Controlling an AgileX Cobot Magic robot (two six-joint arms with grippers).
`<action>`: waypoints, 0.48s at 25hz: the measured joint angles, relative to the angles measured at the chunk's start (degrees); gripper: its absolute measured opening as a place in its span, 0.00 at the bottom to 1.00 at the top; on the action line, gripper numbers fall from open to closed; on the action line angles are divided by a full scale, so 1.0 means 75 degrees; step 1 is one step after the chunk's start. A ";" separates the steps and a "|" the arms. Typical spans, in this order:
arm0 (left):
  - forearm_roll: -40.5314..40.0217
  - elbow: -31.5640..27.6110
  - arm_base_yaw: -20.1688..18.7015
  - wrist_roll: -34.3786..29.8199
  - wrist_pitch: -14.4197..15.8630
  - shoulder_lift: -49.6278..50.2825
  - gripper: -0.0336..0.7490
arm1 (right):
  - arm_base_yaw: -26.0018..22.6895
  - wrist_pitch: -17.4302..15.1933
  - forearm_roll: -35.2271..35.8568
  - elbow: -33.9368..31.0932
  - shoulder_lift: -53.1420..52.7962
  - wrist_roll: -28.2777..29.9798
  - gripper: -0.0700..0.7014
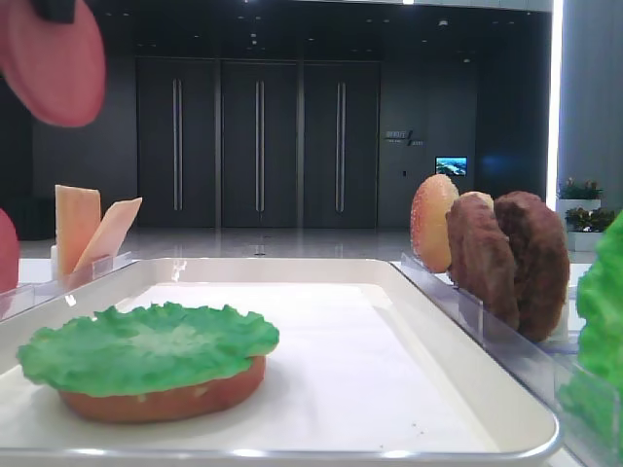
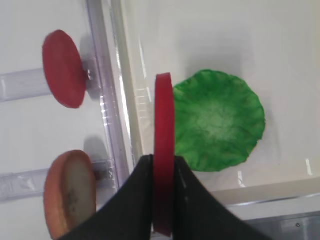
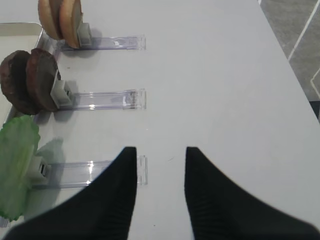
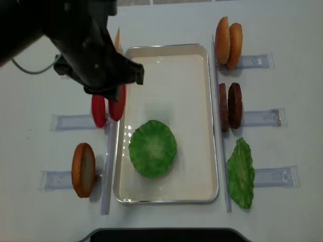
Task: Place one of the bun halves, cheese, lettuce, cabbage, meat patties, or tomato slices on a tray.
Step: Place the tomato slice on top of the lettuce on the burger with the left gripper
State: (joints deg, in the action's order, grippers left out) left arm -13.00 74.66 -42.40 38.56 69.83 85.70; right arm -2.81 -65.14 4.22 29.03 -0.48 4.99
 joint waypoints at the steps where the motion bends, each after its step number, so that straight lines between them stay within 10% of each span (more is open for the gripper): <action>1: -0.0026 -0.0065 -0.0196 0.0153 0.0000 -0.0017 0.11 | 0.0000 0.0000 0.0000 0.0000 0.0000 0.0000 0.39; 9: 0.0009 -0.0879 -0.0702 0.0686 -0.0025 -0.0071 0.11 | 0.0000 0.0000 0.0002 0.0000 0.0000 0.0000 0.39; 12: 0.0367 -0.1338 -0.0702 0.0649 -0.0665 -0.0174 0.11 | 0.0000 0.0000 0.0002 0.0000 0.0000 0.0000 0.39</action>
State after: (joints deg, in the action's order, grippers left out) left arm -10.25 64.63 -47.66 43.43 64.85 84.39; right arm -2.81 -65.14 4.23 29.03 -0.48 4.99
